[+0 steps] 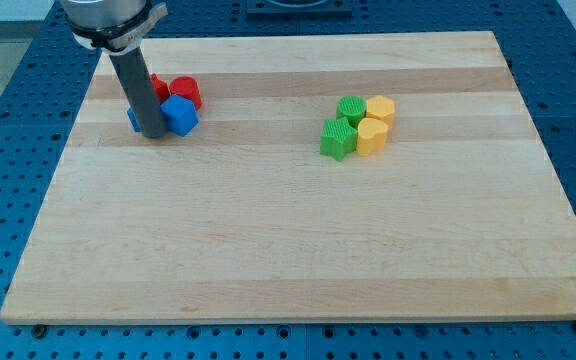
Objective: Move your arm to the left side of the red star
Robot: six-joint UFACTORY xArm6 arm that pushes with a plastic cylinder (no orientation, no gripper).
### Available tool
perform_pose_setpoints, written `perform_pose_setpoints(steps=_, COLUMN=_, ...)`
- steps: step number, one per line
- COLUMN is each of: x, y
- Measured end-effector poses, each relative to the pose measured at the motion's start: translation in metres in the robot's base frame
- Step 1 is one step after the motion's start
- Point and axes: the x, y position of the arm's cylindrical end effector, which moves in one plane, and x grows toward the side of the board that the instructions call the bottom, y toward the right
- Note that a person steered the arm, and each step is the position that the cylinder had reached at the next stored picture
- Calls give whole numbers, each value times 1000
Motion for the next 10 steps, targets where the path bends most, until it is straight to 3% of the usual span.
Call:
perform_pose_setpoints(steps=3, x=55, y=-8)
perform_pose_setpoints(steps=6, x=23, y=99)
perform_pose_setpoints(steps=7, x=26, y=98)
perform_pose_setpoints(steps=10, x=33, y=-56)
